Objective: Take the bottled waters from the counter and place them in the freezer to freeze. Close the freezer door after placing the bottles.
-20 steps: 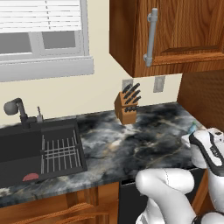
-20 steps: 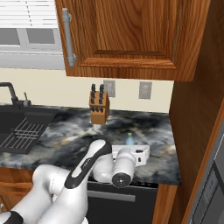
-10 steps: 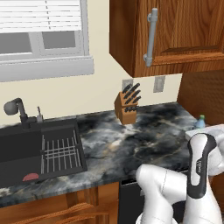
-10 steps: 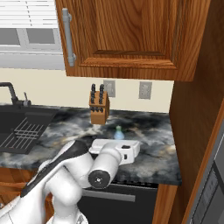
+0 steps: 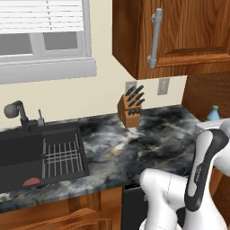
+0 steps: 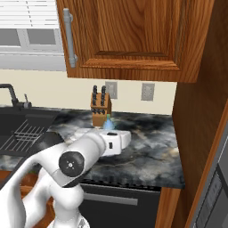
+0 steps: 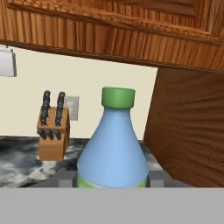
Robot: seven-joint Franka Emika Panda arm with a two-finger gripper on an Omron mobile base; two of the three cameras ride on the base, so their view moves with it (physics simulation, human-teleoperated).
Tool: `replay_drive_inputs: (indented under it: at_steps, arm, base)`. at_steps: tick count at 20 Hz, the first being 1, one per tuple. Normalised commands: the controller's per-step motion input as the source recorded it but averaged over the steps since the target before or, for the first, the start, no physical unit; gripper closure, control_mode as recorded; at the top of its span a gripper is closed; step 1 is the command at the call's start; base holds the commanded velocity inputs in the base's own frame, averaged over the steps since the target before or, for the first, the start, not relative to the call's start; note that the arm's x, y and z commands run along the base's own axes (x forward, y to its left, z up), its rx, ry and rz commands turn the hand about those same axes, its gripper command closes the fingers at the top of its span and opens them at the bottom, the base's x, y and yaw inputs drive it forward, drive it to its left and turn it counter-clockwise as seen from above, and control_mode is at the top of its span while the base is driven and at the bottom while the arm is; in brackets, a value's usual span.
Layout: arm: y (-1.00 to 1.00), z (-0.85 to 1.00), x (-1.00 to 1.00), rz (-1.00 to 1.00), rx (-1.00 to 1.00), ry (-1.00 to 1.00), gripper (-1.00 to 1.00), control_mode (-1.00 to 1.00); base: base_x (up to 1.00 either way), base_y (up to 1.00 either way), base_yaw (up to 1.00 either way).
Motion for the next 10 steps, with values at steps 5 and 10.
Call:
replay_drive_inputs:
  at_steps: [5,10]
  arm:
    - [0.13,0.81,-0.43,0.0,0.07,0.16,1.0,-1.0]
    - [0.37,0.22,-0.62,-0.03,0.01,0.04,1.0,-1.0]
  base:
    - [0.0,0.0,0.0]
    - [0.0,0.0,0.0]
